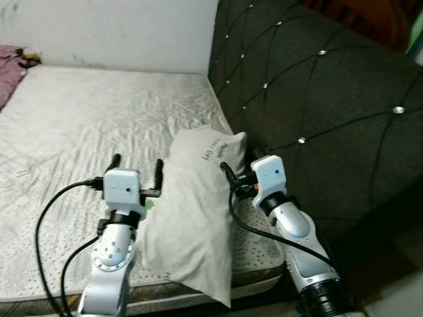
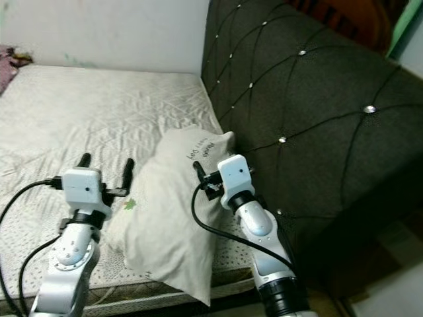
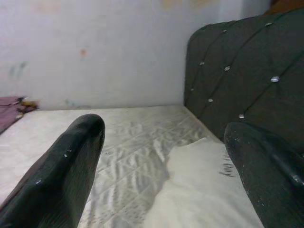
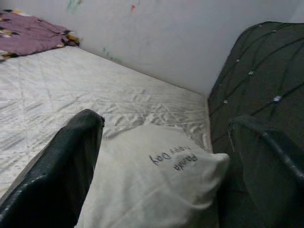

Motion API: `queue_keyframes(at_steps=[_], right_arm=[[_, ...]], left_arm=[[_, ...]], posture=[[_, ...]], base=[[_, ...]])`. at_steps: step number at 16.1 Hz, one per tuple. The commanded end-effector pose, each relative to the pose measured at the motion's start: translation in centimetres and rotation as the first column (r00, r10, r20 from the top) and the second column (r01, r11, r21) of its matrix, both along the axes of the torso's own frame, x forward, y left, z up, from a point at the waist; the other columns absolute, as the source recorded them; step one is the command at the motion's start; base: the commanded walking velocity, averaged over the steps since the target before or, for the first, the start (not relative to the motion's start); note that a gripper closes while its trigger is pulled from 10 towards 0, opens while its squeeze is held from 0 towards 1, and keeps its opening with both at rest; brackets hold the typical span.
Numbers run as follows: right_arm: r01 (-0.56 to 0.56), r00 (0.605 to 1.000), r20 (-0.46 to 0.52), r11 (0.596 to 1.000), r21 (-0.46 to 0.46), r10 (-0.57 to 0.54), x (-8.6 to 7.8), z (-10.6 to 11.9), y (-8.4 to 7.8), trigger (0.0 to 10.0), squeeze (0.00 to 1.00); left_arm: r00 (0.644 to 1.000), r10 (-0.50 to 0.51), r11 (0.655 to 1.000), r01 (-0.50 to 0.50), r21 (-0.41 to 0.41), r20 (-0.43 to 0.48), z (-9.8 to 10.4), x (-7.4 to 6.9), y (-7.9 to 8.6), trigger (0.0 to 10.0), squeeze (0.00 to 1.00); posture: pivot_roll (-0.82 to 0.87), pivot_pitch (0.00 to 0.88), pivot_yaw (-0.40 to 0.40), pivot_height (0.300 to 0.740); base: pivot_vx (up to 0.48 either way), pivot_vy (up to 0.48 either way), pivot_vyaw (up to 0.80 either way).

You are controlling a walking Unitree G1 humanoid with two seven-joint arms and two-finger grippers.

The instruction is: Clean up the room

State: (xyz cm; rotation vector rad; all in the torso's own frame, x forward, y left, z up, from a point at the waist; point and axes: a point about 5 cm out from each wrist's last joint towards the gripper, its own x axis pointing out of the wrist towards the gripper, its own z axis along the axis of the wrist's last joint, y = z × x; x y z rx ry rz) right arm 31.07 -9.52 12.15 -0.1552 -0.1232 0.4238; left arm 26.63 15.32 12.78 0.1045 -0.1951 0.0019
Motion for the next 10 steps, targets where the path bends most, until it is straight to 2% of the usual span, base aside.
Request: queue_keyframes(at_steps=[1, 7, 10], right_arm=[[0.003, 1.0, -0.001, 1.0, 0.003, -0.003, 0.0, 0.0, -0.4, 10.0, 0.0], [-0.005, 0.998, -0.057, 0.998, 0.059, 0.008, -1.0, -0.8, -0.3, 10.0, 0.0], [-0.016, 0.995, -0.094, 0.998, 0.057, 0.021, -1.2, -1.2, -0.3, 10.0, 0.0]], left_arm=[[1.0, -0.006, 1.0, 0.006, 0.006, -0.003, 0.1, -0.2, -0.2, 10.0, 0.0], [0.998, 0.055, 0.998, -0.055, -0.018, -0.029, -0.4, -1.4, -0.2, 10.0, 0.0], [0.992, 0.112, 0.993, -0.114, -0.034, -0.055, -1.0, -2.2, 1.0, 10.0, 0.0]], posture=[[-0.01, 0.011, -0.097, 0.74], [0.0, 0.052, -0.102, 0.74], [0.01, 0.087, -0.105, 0.74]], base=[[0.0, 0.0, 0.0], [0.0, 0.0, 0.0], [0.0, 0.0, 0.0]])
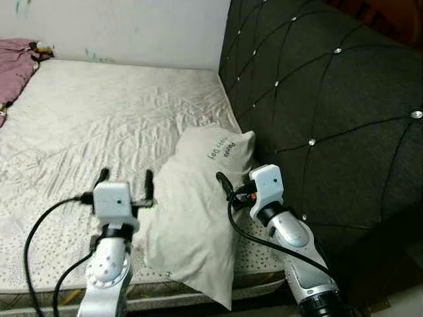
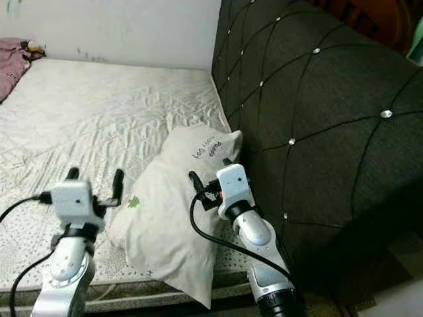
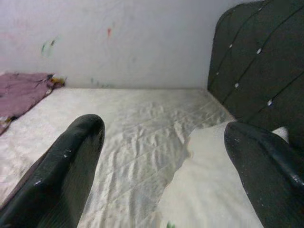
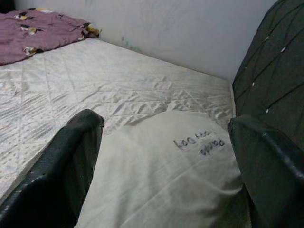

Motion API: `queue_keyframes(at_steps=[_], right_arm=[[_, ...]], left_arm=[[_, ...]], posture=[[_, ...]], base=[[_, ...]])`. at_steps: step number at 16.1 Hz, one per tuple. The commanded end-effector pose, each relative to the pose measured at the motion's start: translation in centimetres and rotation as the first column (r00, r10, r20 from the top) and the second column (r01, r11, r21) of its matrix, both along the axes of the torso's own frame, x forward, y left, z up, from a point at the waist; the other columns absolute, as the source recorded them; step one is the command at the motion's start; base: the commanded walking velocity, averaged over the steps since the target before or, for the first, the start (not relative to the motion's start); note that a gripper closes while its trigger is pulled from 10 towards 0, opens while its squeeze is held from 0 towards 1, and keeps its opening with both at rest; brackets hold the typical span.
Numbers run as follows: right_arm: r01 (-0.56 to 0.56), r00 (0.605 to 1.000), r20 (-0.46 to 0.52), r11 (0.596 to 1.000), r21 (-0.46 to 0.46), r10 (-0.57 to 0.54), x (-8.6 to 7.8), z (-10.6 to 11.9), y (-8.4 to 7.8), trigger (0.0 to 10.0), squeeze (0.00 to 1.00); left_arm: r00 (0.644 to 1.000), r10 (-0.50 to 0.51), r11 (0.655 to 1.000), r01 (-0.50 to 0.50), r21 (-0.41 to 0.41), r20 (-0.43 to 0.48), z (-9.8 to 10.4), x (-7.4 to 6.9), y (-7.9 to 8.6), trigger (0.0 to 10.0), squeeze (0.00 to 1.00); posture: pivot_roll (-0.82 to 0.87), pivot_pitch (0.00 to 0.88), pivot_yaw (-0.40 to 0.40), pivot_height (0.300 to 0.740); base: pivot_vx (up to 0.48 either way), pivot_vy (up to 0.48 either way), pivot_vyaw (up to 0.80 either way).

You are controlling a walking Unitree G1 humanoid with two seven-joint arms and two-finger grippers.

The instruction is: Clean up the room

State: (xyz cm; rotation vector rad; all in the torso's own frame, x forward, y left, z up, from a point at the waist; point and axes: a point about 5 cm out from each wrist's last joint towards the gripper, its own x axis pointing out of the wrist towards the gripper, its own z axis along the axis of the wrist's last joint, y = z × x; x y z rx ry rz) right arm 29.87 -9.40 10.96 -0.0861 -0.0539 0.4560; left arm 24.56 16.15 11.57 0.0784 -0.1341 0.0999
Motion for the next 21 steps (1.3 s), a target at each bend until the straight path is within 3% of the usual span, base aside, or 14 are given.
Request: queue_keyframes(at_steps=[1, 5, 8, 13, 21], right_arm=[[0.003, 1.0, -0.028, 1.0, 0.005, -0.003, -0.2, -0.2, -0.5, 10.0, 0.0], [0.005, 1.0, -0.029, 1.0, 0.006, -0.005, -0.3, 0.1, -0.8, 10.0, 0.0], [0.049, 0.999, -0.023, 0.999, -0.001, -0.049, -0.5, 0.5, -2.2, 10.0, 0.0], [0.128, 0.989, -0.072, 0.992, 0.001, -0.128, -1.6, 0.2, -5.1, 10.0, 0.0], [0.112, 0.989, -0.092, 0.994, -0.019, -0.113, -1.9, 0.0, -5.4, 10.0, 0.0]], left_arm=[[0.999, 0.042, 0.999, -0.042, -0.025, -0.017, 0.0, -0.4, 0.6, 10.0, 0.0], [0.998, 0.066, 0.997, -0.067, -0.038, -0.022, 0.2, -0.7, 1.2, 10.0, 0.0], [0.996, 0.089, 0.995, -0.09, -0.033, -0.03, 0.3, -1.5, 2.0, 10.0, 0.0], [0.985, 0.159, 0.987, -0.161, -0.027, -0.065, 0.0, -3.2, 3.7, 10.0, 0.0], [0.976, 0.205, 0.977, -0.208, -0.045, -0.066, 0.0, -3.3, 4.0, 10.0, 0.0]], posture=[[0.01, 0.103, -0.11, 0.74], [0.0, 0.115, -0.114, 0.74], [0.0, 0.119, -0.113, 0.736], [0.0, 0.125, -0.123, 0.691], [0.0, 0.121, -0.126, 0.586]], base=[[0.0, 0.0, 0.0], [0.0, 0.0, 0.0], [0.0, 0.0, 0.0], [0.0, 0.0, 0.0], [0.0, 0.0, 0.0]])
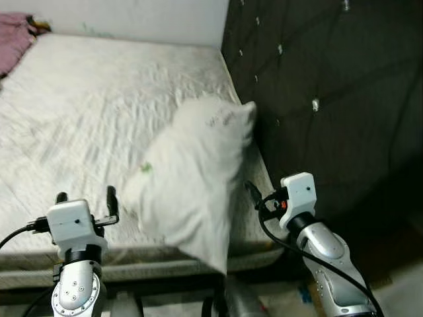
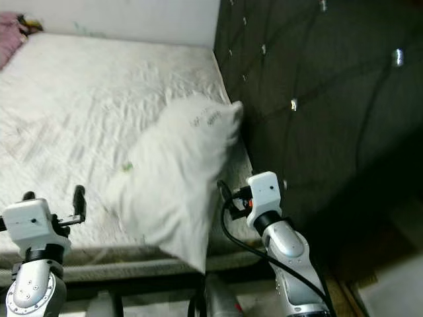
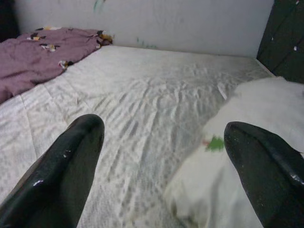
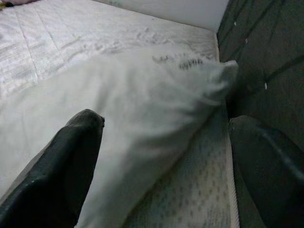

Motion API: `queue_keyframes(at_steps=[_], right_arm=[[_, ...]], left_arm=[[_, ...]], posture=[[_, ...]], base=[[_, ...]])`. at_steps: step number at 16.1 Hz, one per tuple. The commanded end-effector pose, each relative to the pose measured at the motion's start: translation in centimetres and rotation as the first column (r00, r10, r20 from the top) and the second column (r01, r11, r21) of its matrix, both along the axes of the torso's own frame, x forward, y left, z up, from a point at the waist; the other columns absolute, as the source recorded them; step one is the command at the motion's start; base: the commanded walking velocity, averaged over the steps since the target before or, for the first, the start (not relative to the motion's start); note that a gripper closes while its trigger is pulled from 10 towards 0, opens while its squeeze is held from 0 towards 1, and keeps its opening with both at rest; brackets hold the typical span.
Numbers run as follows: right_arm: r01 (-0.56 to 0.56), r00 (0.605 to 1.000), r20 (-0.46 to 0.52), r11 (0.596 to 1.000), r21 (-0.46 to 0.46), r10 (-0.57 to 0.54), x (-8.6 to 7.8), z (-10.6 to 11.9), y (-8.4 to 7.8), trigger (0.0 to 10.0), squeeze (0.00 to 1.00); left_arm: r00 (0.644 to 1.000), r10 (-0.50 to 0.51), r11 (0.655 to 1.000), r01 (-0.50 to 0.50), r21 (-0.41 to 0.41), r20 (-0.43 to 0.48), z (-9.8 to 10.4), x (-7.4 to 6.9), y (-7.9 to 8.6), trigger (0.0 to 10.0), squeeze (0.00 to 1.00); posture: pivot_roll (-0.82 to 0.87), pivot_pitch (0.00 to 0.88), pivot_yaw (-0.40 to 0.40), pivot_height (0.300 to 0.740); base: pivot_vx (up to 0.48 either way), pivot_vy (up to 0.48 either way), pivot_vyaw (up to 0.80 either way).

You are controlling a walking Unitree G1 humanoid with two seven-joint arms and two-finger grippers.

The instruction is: Clean up the room

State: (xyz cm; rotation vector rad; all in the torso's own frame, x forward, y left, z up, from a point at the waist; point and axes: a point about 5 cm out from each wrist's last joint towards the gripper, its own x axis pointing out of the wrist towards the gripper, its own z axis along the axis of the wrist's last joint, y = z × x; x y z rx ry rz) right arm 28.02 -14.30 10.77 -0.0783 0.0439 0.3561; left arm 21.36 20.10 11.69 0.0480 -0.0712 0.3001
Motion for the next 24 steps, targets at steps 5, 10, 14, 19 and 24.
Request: queue_keyframes(at_steps=[5, 10, 14, 19, 24], right_arm=[[0.002, 1.0, -0.01, 1.0, -0.004, -0.002, 0.1, -0.1, -0.4, 10.0, 0.0], [-0.026, 1.0, -0.012, 1.0, -0.002, 0.026, 0.2, -0.2, -0.1, 10.0, 0.0], [-0.044, 0.999, -0.013, 0.999, -0.002, 0.044, 0.3, -0.3, 0.1, 10.0, 0.0], [-0.061, 0.998, -0.019, 0.998, -0.007, 0.061, 0.5, -0.4, 0.3, 10.0, 0.0], [-0.098, 0.995, 0.003, 0.994, -0.037, 0.098, 0.3, -0.3, 0.8, 10.0, 0.0]], left_arm=[[1.0, -0.013, 1.0, 0.013, -0.009, -0.021, -0.2, 0.2, -0.2, 10.0, 0.0], [0.999, -0.022, 1.0, 0.021, -0.009, -0.026, -0.3, 0.4, -0.3, 10.0, 0.0], [0.999, -0.028, 1.0, 0.028, -0.013, -0.021, -0.3, 0.5, -0.5, 10.0, 0.0], [0.996, -0.087, 0.996, 0.087, -0.028, 0.003, 0.0, 0.8, -1.1, 10.0, 0.0], [0.996, -0.093, 0.995, 0.093, -0.026, 0.002, 0.0, 0.9, -1.2, 10.0, 0.0]], posture=[[0.0, 0.117, -0.126, 0.586], [0.01, 0.107, -0.13, 0.586], [0.01, 0.103, -0.132, 0.576], [0.01, 0.112, -0.137, 0.576], [0.01, 0.115, -0.134, 0.576]], base=[[0.0, 0.0, 0.0], [0.0, 0.0, 0.0], [0.0, 0.0, 0.0], [0.104, 0.0, 0.0], [0.158, 0.0, 0.38]])
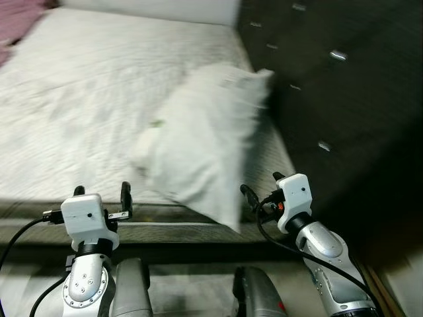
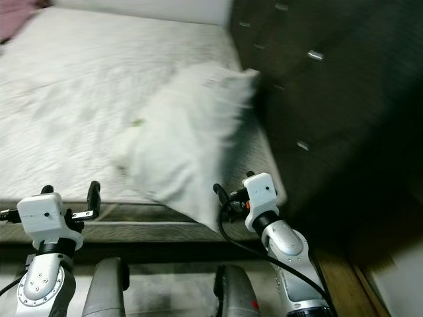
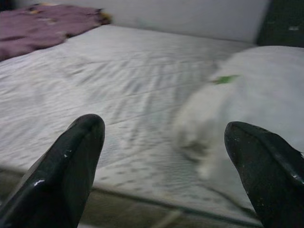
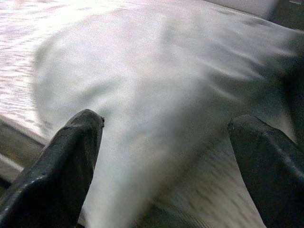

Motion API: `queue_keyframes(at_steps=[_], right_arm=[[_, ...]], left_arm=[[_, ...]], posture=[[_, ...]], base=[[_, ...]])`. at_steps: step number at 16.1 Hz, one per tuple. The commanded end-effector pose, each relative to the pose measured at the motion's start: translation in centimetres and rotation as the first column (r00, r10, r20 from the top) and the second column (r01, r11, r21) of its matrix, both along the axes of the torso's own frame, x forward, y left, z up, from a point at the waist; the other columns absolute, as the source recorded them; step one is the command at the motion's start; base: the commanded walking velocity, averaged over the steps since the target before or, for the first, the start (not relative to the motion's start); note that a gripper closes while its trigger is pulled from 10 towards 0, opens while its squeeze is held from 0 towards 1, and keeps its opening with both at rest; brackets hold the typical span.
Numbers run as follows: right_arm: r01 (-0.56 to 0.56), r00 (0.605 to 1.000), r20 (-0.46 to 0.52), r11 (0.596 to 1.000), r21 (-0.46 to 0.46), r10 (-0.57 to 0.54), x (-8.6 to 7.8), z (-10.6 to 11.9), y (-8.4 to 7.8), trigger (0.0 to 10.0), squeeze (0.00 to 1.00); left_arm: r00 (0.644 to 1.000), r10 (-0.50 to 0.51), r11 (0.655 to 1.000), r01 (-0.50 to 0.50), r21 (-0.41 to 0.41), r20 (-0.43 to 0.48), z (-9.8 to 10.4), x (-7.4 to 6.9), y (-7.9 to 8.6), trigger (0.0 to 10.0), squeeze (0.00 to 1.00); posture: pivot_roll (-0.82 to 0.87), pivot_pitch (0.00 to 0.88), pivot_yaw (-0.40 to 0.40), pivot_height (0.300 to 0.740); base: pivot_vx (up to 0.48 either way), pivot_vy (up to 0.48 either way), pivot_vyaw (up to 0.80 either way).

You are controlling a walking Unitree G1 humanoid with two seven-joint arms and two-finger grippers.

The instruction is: Clean up the room

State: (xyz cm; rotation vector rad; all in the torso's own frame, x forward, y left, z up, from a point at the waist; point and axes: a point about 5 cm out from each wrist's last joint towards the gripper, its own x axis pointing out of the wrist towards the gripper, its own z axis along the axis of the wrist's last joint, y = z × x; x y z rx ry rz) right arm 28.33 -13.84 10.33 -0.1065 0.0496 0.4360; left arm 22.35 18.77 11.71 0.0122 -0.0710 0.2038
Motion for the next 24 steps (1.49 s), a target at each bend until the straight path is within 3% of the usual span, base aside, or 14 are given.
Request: queue_keyframes(at_steps=[1, 7, 18, 24], right_arm=[[-0.018, 1.0, 0.009, 1.0, -0.007, 0.018, 0.04, 0.14, 0.35, 10.0, 0.0], [-0.012, 1.0, 0.006, 1.0, 0.013, 0.012, 0.28, 0.11, 0.35, 10.0, 0.0], [-0.009, 1.0, 0.017, 1.0, 0.015, 0.009, 0.52, 0.18, 0.42, 10.0, 0.0], [-0.023, 1.0, 0.021, 1.0, 0.011, 0.023, 0.4, 0.08, 0.53, 10.0, 0.0]], left_arm=[[1.0, 0.001, 1.0, -0.001, 0.007, -0.002, 0.02, -0.06, 0.07, 10.0, 0.0], [1.0, -0.004, 1.0, 0.004, 0.012, 0.0, 0.08, 0.11, 0.03, 10.0, 0.0], [1.0, -0.004, 1.0, 0.005, 0.012, -0.003, 0.04, 0.42, -0.08, 10.0, 0.0], [1.0, 0.006, 1.0, -0.005, 0.008, -0.02, -0.19, 0.54, -0.18, 10.0, 0.0]], posture=[[0.01, 0.116, -0.133, 0.576], [0.01, 0.116, -0.132, 0.576], [0.01, 0.111, -0.131, 0.576], [0.0, 0.113, -0.131, 0.576]], base=[[0.0, 0.0, 0.67], [0.09, 0.0, 0.19], [0.452, 0.0, 0.0], [0.0, 0.0, 0.0]])
